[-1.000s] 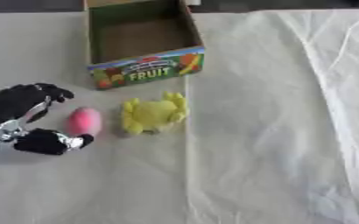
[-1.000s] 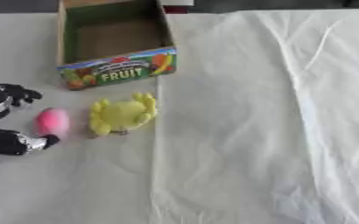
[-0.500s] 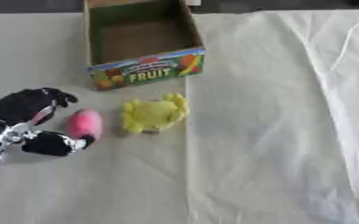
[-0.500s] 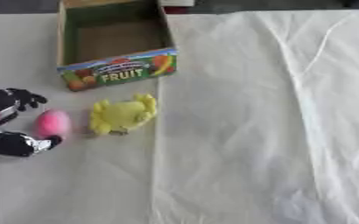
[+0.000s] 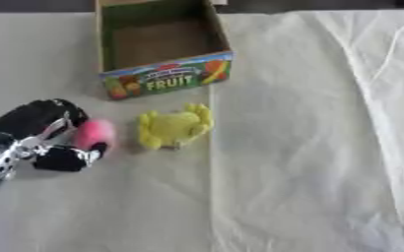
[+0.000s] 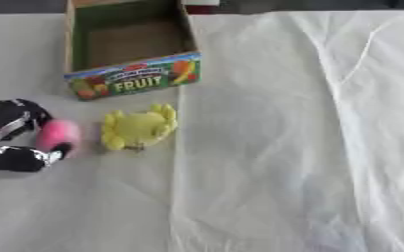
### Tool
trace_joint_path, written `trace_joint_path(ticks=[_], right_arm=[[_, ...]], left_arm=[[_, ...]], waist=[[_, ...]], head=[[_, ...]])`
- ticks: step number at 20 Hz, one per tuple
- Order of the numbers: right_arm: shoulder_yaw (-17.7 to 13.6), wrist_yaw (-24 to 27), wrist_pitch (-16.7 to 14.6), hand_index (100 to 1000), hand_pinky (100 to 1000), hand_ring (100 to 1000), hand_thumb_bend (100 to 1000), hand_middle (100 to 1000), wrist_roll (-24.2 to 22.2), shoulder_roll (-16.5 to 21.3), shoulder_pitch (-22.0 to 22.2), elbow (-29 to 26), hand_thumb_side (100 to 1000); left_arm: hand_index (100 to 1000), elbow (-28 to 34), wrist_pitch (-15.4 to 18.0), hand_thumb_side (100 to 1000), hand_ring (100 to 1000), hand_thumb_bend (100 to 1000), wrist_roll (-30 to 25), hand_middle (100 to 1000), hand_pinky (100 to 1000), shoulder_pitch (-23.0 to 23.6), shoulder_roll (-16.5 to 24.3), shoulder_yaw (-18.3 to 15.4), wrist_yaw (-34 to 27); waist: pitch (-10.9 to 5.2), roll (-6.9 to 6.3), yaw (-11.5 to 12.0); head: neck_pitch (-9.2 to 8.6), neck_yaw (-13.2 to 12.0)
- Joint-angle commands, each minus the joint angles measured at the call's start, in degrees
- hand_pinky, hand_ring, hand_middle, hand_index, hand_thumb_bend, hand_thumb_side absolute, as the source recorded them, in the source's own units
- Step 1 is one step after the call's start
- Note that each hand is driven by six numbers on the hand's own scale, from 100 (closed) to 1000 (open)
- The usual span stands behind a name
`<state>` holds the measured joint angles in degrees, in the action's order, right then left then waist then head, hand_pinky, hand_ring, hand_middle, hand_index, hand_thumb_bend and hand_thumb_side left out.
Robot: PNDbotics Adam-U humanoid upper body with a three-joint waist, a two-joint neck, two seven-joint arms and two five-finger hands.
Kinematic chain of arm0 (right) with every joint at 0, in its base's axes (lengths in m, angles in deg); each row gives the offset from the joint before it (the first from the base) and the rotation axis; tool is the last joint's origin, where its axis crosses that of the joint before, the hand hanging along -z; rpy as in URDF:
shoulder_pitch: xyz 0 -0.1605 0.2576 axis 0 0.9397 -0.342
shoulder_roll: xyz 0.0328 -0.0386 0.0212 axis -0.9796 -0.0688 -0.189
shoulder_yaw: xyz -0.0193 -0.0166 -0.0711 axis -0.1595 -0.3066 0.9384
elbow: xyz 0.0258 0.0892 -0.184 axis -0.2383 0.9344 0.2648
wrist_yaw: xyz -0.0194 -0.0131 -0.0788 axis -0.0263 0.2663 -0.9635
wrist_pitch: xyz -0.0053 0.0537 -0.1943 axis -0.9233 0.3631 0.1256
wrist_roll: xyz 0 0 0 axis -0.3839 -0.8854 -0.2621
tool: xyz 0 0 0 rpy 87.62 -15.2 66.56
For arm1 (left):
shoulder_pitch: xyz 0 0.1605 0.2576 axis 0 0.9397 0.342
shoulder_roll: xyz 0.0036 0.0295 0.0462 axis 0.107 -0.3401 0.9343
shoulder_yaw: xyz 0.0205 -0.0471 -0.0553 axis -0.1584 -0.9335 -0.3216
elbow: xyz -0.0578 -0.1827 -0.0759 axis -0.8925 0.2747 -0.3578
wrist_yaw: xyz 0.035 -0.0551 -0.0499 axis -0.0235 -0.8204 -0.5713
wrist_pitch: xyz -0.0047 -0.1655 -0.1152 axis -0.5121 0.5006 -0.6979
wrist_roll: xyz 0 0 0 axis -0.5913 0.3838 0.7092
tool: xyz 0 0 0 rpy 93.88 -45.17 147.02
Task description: Pick up objects on the table and place them in the box.
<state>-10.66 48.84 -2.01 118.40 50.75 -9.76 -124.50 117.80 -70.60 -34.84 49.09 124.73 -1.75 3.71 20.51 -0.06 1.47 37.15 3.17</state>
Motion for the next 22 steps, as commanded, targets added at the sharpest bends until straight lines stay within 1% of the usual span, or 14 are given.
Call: trace_joint_path(ticks=[1,3,6,7,9,12,14,16,18,22], right_arm=[[-0.38,0.33,0.22,712,635,659,100,540,0.11,0.87,-0.29,-1.09,642],[-0.45,0.34,0.31,712,635,659,100,539,0.24,0.82,-0.20,-1.09,642],[-0.46,0.36,0.43,712,636,660,100,539,0.34,0.80,-0.13,-1.09,643],[-0.47,0.37,0.47,712,636,660,100,538,0.35,0.79,-0.10,-1.09,643],[-0.49,0.40,0.56,712,636,660,100,537,0.38,0.77,-0.01,-1.09,644],[-0.52,0.49,0.58,712,636,660,100,537,0.41,0.72,0.07,-1.09,646],[-0.51,0.57,0.55,712,636,660,100,537,0.39,0.69,0.07,-1.09,646],[-0.53,0.64,0.49,712,636,660,100,537,0.39,0.69,0.07,-1.09,647],[-0.57,0.68,0.46,713,637,660,100,535,0.41,0.72,0.12,-1.09,648],[-0.68,0.71,0.50,713,638,661,100,535,0.52,0.76,0.25,-1.09,647]], left_arm=[[732,0.88,0.46,478,646,161,2.19,626,429,-0.76,0.87,-0.57,-2.65],[719,1.05,1.11,402,632,100,3.58,614,409,-0.66,0.88,-0.52,-4.32],[705,1.32,1.65,302,618,100,4.69,598,390,-0.48,0.93,-0.39,-6.73],[698,1.59,1.73,251,609,100,4.71,591,382,-0.40,0.94,-0.40,-7.66],[699,2.54,1.65,181,605,100,4.42,590,375,-0.20,1.18,-0.49,-9.59],[695,4.35,1.13,222,584,100,3.70,583,350,-0.09,1.70,-0.86,-11.01],[686,5.17,0.53,251,570,100,3.48,575,334,-0.12,2.07,-1.15,-10.61],[683,5.71,-0.06,273,559,100,3.29,572,320,-0.08,2.44,-1.37,-9.34],[650,6.37,-0.57,305,531,100,3.50,539,285,-0.05,2.79,-1.87,-7.82],[630,9.44,0.14,320,511,100,5.31,517,255,0.07,3.89,-3.15,-3.37]], waist=[[-0.93,0.09,0.01],[-0.90,0.12,0.04],[-0.86,0.16,0.12],[-0.85,0.17,0.15],[-0.85,0.15,0.17],[-0.91,0.13,0.30],[-0.99,0.12,0.40],[-1.08,0.15,0.49],[-1.20,0.15,0.58],[-1.41,0.06,0.74]], head=[[-0.77,-0.09],[-0.74,-0.07],[-0.64,-0.05],[-0.59,-0.04],[-0.56,-0.03],[-0.49,0.02],[-0.54,0.03],[-0.58,0.01],[-0.49,0.04],[-0.33,0.17]])
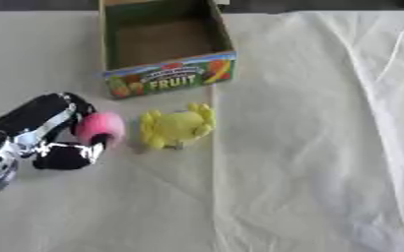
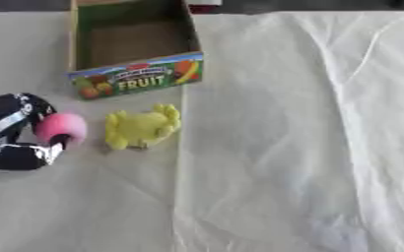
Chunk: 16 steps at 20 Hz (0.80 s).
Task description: Pick up objects on the table and place them in the box.
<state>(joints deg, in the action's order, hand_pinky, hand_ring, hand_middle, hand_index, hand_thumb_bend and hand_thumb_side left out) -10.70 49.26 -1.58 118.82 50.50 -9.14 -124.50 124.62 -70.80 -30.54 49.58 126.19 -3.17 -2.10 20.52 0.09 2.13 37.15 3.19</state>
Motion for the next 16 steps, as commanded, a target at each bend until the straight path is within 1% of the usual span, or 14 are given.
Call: trace_joint_path(ticks=[1,4,7,11,16], right_arm=[[-0.66,0.27,0.06,713,638,661,100,535,0.11,1.06,-0.38,-1.09,647],[-0.70,0.21,-0.03,713,638,662,100,536,0.09,1.19,-0.48,-1.09,645],[-0.63,0.16,-0.27,713,638,663,100,537,-0.04,1.43,-0.79,-1.09,642],[-0.33,0.22,-0.65,714,638,663,100,539,-0.46,1.79,-1.39,-1.09,640],[-0.13,0.32,-0.79,713,638,663,100,539,-0.75,1.98,-1.72,-1.09,639]], left_arm=[[622,3.68,0.75,313,507,100,1.35,511,248,-0.50,2.76,-2.24,3.58],[618,6.72,1.89,306,521,100,1.75,513,245,-1.03,3.42,-4.06,6.88],[609,7.44,3.32,322,514,100,2.70,503,226,-2.54,3.25,-6.07,8.44],[606,7.54,4.08,343,511,100,4.66,499,210,-5.09,2.55,-8.55,7.79],[605,7.54,4.56,355,511,100,5.87,498,203,-9.06,1.25,-9.54,6.54]], waist=[[-1.50,-0.13,0.15],[-1.72,-0.18,0.31],[-1.98,-0.26,0.20],[-2.33,-0.52,-0.02],[-2.67,-0.95,-0.10]], head=[[-0.21,0.28],[-0.01,1.11],[-0.18,1.65],[-0.38,1.10],[-0.59,0.13]])
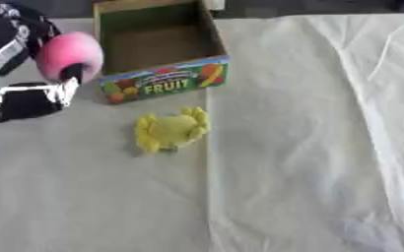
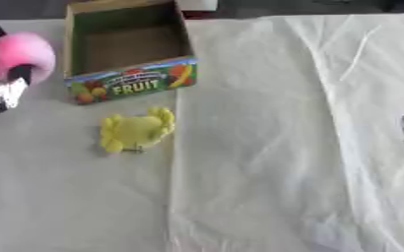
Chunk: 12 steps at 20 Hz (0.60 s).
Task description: Pick up objects on the table and place them in the box.
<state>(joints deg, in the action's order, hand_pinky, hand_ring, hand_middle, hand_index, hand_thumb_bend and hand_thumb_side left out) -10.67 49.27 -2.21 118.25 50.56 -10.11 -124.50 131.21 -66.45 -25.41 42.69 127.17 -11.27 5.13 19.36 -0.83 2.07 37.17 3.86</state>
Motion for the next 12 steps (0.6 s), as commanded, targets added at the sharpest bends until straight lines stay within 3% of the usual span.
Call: trace_joint_path(ticks=[1,5,12], right_arm=[[-0.11,0.33,-0.16,713,638,663,100,539,-0.24,1.93,-0.80,-1.09,640],[0.14,0.39,-0.13,713,638,663,100,539,-0.51,1.95,-0.98,-1.09,639],[0.65,0.59,-0.35,713,638,662,100,539,-1.09,1.85,-2.05,-1.09,638]], left_arm=[[604,0.95,0.11,357,510,100,0.84,497,202,-3.19,-0.21,-1.50,-0.75],[601,-1.76,0.11,362,511,100,1.07,496,204,-8.21,-2.98,-1.13,0.24],[598,-19.07,5.12,331,518,100,5.44,497,215,-17.42,-11.23,0.09,5.35]], waist=[[-1.54,-0.09,-0.06],[-1.54,-0.34,-0.40],[-0.79,-0.53,-1.82]], head=[[-0.59,-0.82],[-0.87,-1.92],[-2.23,-3.12]])
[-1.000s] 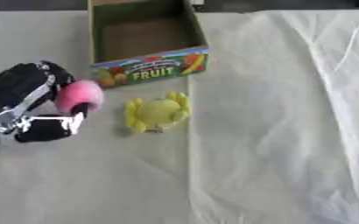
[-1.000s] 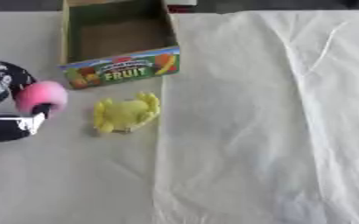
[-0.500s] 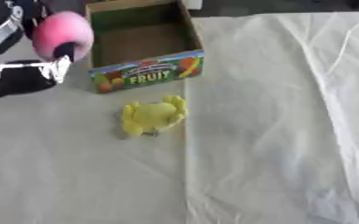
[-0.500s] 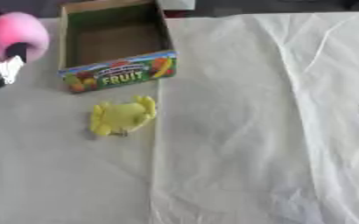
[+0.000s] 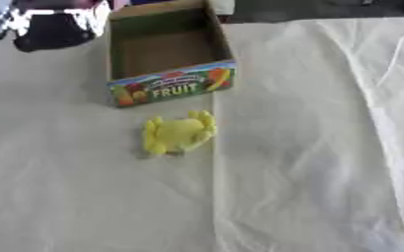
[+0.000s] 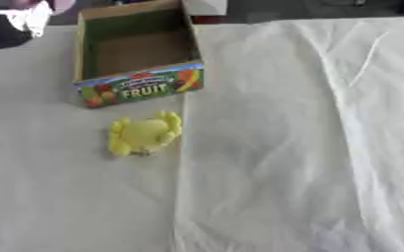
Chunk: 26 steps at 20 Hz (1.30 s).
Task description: Pick up objects on the table and place them in the box.
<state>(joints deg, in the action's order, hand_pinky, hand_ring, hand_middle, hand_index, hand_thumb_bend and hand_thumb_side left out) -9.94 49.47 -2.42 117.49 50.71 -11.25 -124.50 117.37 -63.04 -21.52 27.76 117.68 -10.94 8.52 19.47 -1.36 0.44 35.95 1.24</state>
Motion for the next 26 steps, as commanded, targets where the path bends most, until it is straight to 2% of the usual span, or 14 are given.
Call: trace_joint_path(ticks=[1,8,15,19,20,21,22,23,24,26], right_arm=[[-0.02,0.43,-0.16,713,638,662,100,538,-0.39,1.65,-1.07,-1.09,639],[0.32,0.76,-0.27,713,638,662,100,538,-0.78,1.12,-2.21,-1.09,639],[0.41,0.97,-0.42,713,638,662,100,538,-0.95,0.70,-2.95,-1.09,639],[0.39,1.01,-0.23,712,638,662,100,537,-0.88,0.52,-3.04,-1.09,640],[0.38,1.03,-0.22,712,638,662,100,537,-0.87,0.49,-3.05,-1.09,640],[0.37,1.06,-0.21,712,638,662,100,537,-0.86,0.45,-3.05,-1.09,640],[0.34,1.07,-0.19,712,638,662,100,537,-0.85,0.44,-2.99,-1.09,641],[0.32,1.09,-0.17,712,638,662,100,536,-0.83,0.42,-2.90,-1.09,641],[0.30,1.11,-0.14,712,638,662,100,536,-0.80,0.41,-2.83,-1.09,641],[0.30,1.14,-0.11,712,638,662,100,536,-0.79,0.36,-2.79,-1.09,642]], left_arm=[[598,-8.01,2.63,316,520,100,2.29,498,218,-3.57,-2.87,-0.20,2.86],[596,-22.68,7.85,255,524,100,7.02,500,225,-8.21,-9.25,-1.30,8.92],[615,-31.81,10.64,173,542,100,9.90,518,259,-9.08,-12.15,-2.87,14.99],[679,-34.24,12.51,132,583,100,8.20,561,321,-8.91,-12.85,-3.17,17.95],[721,-34.58,12.72,118,615,100,7.53,593,375,-8.92,-12.87,-3.23,18.93],[728,-34.80,12.79,116,622,100,6.90,599,388,-8.92,-12.88,-3.28,20.05],[767,-35.01,12.67,115,665,161,6.25,634,452,-8.92,-12.83,-3.35,21.29],[782,-35.22,12.38,116,681,174,5.45,650,473,-8.94,-12.81,-3.46,22.55],[815,-35.40,12.01,138,732,210,4.54,697,539,-8.97,-12.79,-3.57,23.73],[841,-35.67,11.14,170,772,246,2.22,738,588,-9.09,-12.80,-3.78,25.92]], waist=[[-0.74,-0.03,-0.41],[0.48,-0.07,-1.79],[1.03,-0.15,-3.47],[1.30,-0.18,-3.95],[1.36,-0.18,-4.03],[1.40,-0.17,-4.08],[1.42,-0.17,-4.09],[1.44,-0.17,-4.07],[1.44,-0.18,-4.02],[1.42,-0.23,-3.93]], head=[[-1.21,-0.65],[-2.34,-1.70],[-3.13,-2.77],[-3.27,-2.95],[-3.29,-2.97],[-3.30,-2.98],[-3.30,-3.01],[-3.28,-3.03],[-3.23,-3.06],[-3.15,-3.19]])
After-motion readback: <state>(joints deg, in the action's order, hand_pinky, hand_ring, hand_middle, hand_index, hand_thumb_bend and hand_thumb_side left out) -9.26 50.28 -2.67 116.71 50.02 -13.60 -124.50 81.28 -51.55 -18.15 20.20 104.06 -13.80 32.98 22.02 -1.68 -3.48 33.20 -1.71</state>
